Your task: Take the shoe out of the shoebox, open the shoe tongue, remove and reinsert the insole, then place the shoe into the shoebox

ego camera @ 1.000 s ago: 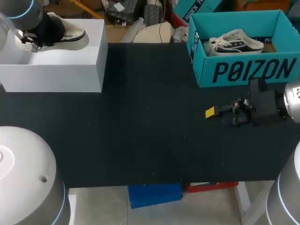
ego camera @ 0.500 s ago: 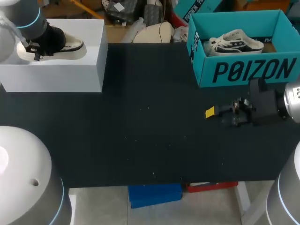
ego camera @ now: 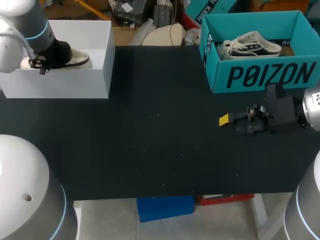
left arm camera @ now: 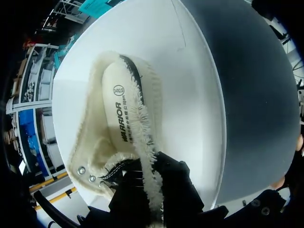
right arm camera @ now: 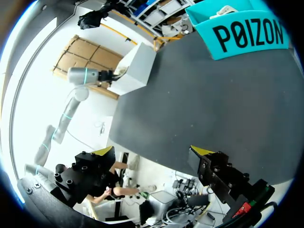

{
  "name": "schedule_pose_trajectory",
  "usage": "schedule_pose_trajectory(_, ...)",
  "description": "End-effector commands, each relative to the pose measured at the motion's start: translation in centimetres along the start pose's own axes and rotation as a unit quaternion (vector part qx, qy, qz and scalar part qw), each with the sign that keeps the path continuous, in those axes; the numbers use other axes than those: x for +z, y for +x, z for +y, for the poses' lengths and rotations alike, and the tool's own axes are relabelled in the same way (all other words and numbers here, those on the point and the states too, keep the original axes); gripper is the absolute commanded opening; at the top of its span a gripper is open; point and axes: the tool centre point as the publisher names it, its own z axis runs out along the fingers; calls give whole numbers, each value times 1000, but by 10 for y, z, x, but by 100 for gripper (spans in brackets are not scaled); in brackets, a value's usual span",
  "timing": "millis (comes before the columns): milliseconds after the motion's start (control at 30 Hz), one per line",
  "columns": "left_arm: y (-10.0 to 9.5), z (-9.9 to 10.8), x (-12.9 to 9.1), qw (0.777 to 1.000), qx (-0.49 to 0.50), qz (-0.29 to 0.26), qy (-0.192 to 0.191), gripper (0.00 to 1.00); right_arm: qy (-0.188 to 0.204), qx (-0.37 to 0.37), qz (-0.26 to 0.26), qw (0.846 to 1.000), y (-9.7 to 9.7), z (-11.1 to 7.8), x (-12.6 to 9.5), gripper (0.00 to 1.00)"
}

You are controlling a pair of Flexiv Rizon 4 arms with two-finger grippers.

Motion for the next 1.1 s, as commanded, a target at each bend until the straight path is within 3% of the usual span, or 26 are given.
schedule_pose_trajectory(33, -3, -1, 3, 1000, 3, 7, 3, 0, 1, 1, -1, 1000, 0, 0, 0, 100)
schedule_pose_trajectory(200, 2, -4, -1, 1000, 12, 24, 4, 31, 1, 1, -1, 1000, 0, 0, 0, 100)
schedule_pose_trajectory(300, 3, -5, -5, 1000, 14, 28, 4, 60, 1, 1, -1, 1000, 0, 0, 0, 100)
schedule_pose_trajectory(433, -2, -7, -19, 999, 3, 30, 11, 54, 1, 1, -1, 1000, 0, 0, 0, 100)
schedule_pose_trajectory(600, -14, -16, -48, 1000, -6, 22, 15, 60, 1, 1, -1, 1000, 0, 0, 0, 100)
schedule_pose_trajectory(633, -17, -19, -55, 1000, -11, 21, 16, 64, 1, 1, -1, 1000, 0, 0, 0, 100)
schedule_pose_trajectory(700, -22, -24, -70, 999, -23, 22, 17, 83, 1, 1, -1, 1000, 0, 0, 0, 100)
schedule_pose_trajectory(733, -24, -27, -78, 999, -31, 26, 21, 98, 1, 1, -1, 1000, 0, 0, 0, 100)
schedule_pose_trajectory(767, -26, -30, -86, 998, -45, 45, 28, 100, 1, 1, -1, 1000, 0, 0, 0, 100)
schedule_pose_trajectory(833, -28, -37, -101, 996, -66, 54, 35, 100, 1, 1, -1, 1000, 0, 0, 0, 100)
schedule_pose_trajectory(967, -24, -53, -129, 981, -137, 123, 59, 100, 1, 1, -1, 1000, 0, 0, 0, 100)
schedule_pose_trajectory(1100, -6, -72, -145, 966, -189, 167, 48, 100, 1, 1, -1, 1000, 0, 0, 0, 100)
